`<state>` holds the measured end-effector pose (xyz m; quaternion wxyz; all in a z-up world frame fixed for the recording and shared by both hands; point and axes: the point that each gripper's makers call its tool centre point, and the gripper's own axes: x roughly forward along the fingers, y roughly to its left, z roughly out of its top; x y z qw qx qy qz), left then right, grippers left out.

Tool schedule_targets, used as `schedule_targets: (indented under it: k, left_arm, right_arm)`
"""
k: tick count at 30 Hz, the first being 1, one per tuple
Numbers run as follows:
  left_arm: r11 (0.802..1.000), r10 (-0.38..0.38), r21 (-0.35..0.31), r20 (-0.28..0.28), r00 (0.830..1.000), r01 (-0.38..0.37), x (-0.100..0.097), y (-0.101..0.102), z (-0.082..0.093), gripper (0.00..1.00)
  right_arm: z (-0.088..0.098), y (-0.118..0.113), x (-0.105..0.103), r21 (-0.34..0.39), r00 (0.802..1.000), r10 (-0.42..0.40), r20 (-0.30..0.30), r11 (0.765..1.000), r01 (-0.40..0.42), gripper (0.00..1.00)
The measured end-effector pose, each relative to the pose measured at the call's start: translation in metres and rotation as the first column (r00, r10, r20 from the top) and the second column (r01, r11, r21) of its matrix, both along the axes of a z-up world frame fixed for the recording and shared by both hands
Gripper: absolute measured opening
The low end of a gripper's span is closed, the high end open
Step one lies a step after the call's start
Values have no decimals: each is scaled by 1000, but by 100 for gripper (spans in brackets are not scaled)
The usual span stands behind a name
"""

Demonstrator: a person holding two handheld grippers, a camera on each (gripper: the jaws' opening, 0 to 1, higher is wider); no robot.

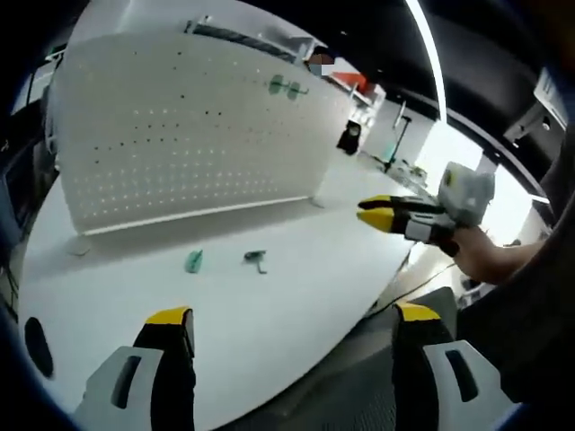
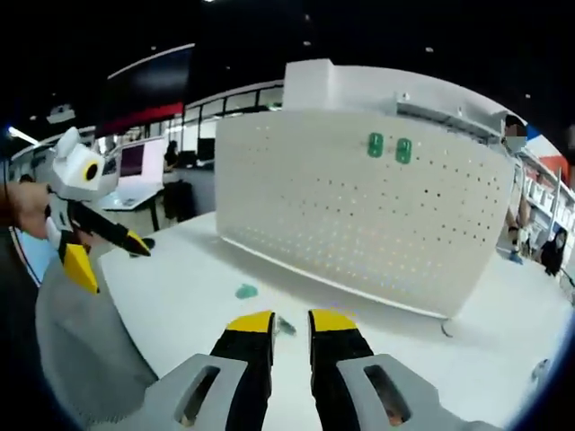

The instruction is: Insert the hook assembly into the mounting plate slot until the hook locks in place.

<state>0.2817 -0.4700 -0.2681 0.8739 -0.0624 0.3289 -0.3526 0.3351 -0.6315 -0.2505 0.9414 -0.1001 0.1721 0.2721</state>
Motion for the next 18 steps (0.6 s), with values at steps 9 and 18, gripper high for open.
schedule_targets:
  k: [9,18]
  left_arm:
    - [1000,-4,4,-23,1000,4,1,0,-9,93]
    - [998,-48,28,-40,998,49,4,1,-24,92]
  right_arm:
    - [-25,14,-30,21,992,58,-111,998,-56,16]
    - [-41,23,-53,57,972,111,-206,993,-101,14]
